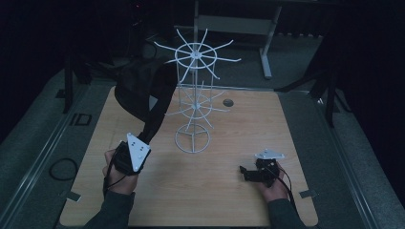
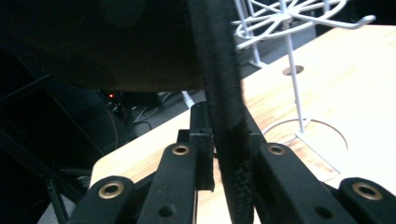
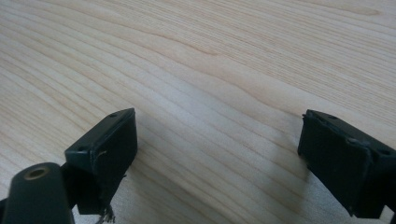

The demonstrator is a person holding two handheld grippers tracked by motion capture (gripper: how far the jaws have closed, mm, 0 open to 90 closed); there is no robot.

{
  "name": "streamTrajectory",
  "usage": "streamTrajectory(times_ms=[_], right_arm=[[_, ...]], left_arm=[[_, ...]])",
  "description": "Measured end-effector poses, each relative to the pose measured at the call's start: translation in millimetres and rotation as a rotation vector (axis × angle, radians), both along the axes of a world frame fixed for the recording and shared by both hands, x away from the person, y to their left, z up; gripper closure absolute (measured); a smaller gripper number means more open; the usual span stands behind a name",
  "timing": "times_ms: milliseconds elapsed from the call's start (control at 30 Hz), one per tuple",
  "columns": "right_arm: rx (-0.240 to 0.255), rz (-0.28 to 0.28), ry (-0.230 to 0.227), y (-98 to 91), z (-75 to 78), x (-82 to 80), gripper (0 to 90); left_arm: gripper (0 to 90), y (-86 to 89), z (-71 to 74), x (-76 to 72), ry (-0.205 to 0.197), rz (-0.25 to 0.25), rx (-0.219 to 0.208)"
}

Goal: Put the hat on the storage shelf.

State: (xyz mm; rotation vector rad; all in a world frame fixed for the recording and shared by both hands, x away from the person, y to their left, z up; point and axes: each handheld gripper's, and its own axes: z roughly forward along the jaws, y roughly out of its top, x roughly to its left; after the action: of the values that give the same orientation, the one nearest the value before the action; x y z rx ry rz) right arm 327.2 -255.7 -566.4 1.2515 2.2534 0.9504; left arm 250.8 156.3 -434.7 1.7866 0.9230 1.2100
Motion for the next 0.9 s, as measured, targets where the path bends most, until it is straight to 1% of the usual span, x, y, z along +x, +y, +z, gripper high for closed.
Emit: streamTrajectory(times_ms=[133, 200, 333, 533, 600, 700, 800, 833, 867, 900], right_arm=[[0.0, 0.0, 0.001, 0.0, 0.0, -0.1, 11.7], [0.0, 0.001, 0.001, 0.0, 0.0, -0.1, 11.7], [0.0, 0.002, 0.0, -0.1, 0.0, 0.0, 11.7], [-0.001, 0.001, 0.001, 0.0, 0.0, 0.0, 11.7], [-0.001, 0.001, 0.001, -0.1, 0.0, 0.0, 11.7], [0.0, -0.001, 0.0, 0.1, 0.0, -0.1, 11.7], [0.0, 0.0, 0.001, 0.0, 0.0, -0.1, 11.7], [0.0, 0.0, 0.001, 0.0, 0.0, -0.1, 11.7], [0.0, 0.0, 0.002, 0.0, 0.0, -0.1, 11.7], [0.0, 0.0, 0.001, 0.0, 0.0, -0.1, 11.7]], left_arm=[[78.1, -1.5, 1.3, 0.5, 0.006, -0.016, -0.006], [71.9, -2.0, 1.1, 0.2, 0.011, -0.03, -0.01], [63.3, -3.9, -0.6, 0.4, 0.02, -0.042, -0.017], [51.4, -2.8, 1.0, 0.0, 0.027, -0.056, -0.058], [47.2, -2.5, 1.9, 0.3, 0.035, -0.066, -0.07], [42.1, -2.9, 2.3, -0.4, 0.035, -0.076, -0.072], [38.2, -1.2, 2.9, -0.2, 0.042, -0.09, -0.1], [37.1, -1.2, 2.9, -0.2, 0.042, -0.09, -0.1], [35.9, 1.2, 3.1, 1.2, 0.062, -0.107, -0.14], [35.3, 2.8, 3.3, 1.8, 0.073, -0.116, -0.161]])
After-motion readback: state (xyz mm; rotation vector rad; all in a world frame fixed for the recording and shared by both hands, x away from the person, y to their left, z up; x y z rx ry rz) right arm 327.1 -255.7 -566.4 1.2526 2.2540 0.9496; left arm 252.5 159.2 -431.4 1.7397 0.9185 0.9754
